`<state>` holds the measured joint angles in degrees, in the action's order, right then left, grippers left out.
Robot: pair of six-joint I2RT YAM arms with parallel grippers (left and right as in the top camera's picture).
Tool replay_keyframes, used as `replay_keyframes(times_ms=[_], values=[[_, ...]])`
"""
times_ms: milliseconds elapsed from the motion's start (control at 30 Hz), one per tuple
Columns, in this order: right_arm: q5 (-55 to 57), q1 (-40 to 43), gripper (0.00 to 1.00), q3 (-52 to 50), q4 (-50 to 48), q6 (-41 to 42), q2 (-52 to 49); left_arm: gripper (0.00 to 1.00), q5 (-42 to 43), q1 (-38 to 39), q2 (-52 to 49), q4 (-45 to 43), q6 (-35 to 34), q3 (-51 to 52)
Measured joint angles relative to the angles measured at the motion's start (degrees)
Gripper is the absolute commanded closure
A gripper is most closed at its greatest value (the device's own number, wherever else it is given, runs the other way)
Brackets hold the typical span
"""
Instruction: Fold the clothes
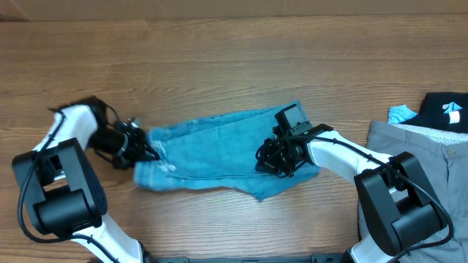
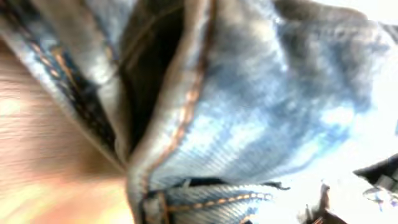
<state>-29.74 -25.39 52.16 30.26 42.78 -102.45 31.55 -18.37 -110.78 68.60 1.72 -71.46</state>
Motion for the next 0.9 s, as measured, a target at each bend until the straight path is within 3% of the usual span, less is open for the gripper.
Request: replay_keyframes(times_ms=[67,100,200,433,700,900], values=[[0.11,0.0,0.96,-0.04,0.7,-0.26,0.85,0.91,-0.74,-0.79,0.0,3.08,0.92,-4.24],[0.2,0.02,0.96,-0.09,0.79,-0.42,1.33,0.73,-1.27,-1.2,0.0,5.57,1.62,-8.13],[0.39,0.02,0.96,-0.09,0.68,-1.09,3.21,0.43,-2.95,-1.29,0.02,7.5,2.99,-13.92],[0.63,0.0,0.96,-0.09,0.22,-1.49,3.72,0.09,-7.87,-1.11,0.04,3.56,3.21,-11.91],[0.66,0.0,0.96,-0.09,0.44,-2.19,3.74,0.04,-11.61,-1.73,0.57,-8.44,2.86,2.69],[0.66,0.0,0.96,-0.09,0.85,-3.61,3.72,0.0,-13.62,-8.02,0.81,-3.3,1.6,0.11]])
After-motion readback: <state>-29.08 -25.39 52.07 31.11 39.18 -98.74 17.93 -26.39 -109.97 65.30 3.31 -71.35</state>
